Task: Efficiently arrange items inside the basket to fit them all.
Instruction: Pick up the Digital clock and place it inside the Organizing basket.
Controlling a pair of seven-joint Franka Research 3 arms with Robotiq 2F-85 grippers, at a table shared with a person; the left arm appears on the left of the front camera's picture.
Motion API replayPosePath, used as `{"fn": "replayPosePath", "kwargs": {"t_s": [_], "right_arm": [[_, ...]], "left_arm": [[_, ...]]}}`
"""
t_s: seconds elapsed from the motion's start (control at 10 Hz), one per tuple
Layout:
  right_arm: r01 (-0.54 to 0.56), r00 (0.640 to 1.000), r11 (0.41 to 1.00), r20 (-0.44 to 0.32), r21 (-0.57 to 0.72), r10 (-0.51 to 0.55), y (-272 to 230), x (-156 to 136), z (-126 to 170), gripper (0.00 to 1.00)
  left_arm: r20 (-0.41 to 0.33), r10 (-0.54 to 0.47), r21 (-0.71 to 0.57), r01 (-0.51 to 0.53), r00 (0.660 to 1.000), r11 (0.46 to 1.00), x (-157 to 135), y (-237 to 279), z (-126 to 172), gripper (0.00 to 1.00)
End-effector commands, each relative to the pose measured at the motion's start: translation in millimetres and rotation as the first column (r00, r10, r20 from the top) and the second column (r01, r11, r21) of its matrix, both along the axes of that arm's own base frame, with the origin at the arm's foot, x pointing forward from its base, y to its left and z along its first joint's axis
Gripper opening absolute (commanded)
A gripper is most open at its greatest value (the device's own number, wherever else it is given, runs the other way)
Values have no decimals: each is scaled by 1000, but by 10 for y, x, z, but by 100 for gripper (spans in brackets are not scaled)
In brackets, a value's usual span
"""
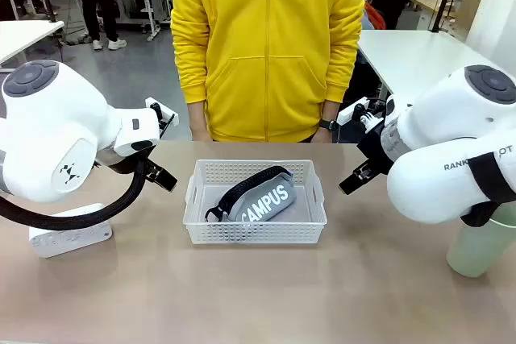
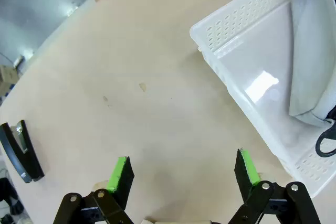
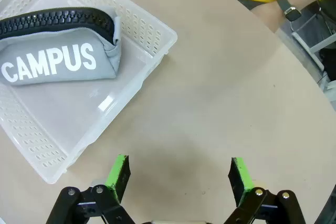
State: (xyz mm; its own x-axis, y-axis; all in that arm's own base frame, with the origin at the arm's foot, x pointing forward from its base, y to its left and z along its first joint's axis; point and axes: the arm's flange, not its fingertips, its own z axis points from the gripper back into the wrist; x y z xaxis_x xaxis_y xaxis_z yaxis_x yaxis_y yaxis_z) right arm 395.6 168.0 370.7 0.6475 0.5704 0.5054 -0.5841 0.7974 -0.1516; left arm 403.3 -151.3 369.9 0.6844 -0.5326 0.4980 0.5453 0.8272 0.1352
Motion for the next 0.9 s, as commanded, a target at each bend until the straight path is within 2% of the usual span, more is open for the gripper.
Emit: {"fn": "replayPosePath", "kwargs": {"t_s": [0.0, 0.8], "right_arm": [[0, 1000, 1000, 0, 0, 0, 0, 0, 0, 100], [0, 1000, 1000, 0, 0, 0, 0, 0, 0, 100]], "left_arm": [[0, 0, 0, 0, 1000, 1000, 0, 0, 2, 100], [0, 0, 0, 0, 1000, 1000, 0, 0, 2, 100]]}}
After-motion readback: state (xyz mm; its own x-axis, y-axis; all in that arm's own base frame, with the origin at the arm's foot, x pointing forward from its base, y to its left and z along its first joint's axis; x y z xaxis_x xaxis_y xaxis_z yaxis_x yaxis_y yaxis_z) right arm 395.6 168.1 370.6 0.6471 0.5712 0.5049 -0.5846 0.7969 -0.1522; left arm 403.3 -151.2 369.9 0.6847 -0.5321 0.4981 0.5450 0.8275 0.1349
